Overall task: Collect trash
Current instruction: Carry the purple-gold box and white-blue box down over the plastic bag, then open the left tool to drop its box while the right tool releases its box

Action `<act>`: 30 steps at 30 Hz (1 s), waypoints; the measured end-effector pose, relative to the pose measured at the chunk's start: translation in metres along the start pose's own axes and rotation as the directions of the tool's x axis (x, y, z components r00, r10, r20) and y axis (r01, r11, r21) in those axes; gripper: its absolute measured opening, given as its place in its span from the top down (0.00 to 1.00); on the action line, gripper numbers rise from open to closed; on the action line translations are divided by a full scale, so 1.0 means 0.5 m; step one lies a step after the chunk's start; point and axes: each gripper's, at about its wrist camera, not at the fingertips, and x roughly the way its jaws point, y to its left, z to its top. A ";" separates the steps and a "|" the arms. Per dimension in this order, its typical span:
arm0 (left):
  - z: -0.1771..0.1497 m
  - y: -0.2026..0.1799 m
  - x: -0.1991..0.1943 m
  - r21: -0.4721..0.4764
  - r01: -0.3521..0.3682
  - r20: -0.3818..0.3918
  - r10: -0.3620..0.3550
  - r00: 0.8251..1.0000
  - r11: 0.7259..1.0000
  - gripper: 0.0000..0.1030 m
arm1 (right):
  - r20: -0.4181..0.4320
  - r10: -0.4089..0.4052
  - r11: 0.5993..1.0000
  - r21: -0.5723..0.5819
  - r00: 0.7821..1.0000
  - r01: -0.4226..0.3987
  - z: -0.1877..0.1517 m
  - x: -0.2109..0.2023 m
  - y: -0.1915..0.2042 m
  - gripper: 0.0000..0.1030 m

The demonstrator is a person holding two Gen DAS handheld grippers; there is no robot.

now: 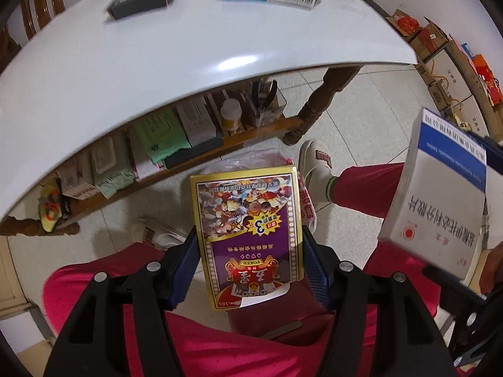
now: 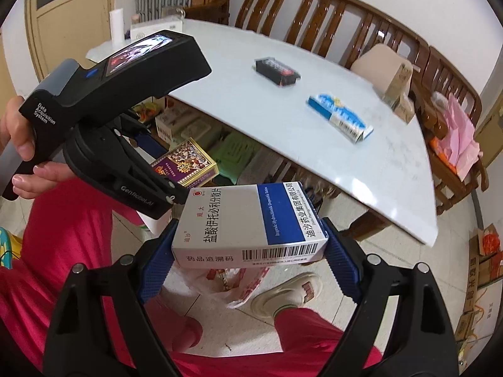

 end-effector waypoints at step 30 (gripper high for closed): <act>0.052 0.085 0.410 -0.228 0.000 -0.249 -0.059 0.967 0.974 0.42 | -0.319 0.127 0.977 0.202 0.939 -0.064 -0.153 0.381 -0.031 0.18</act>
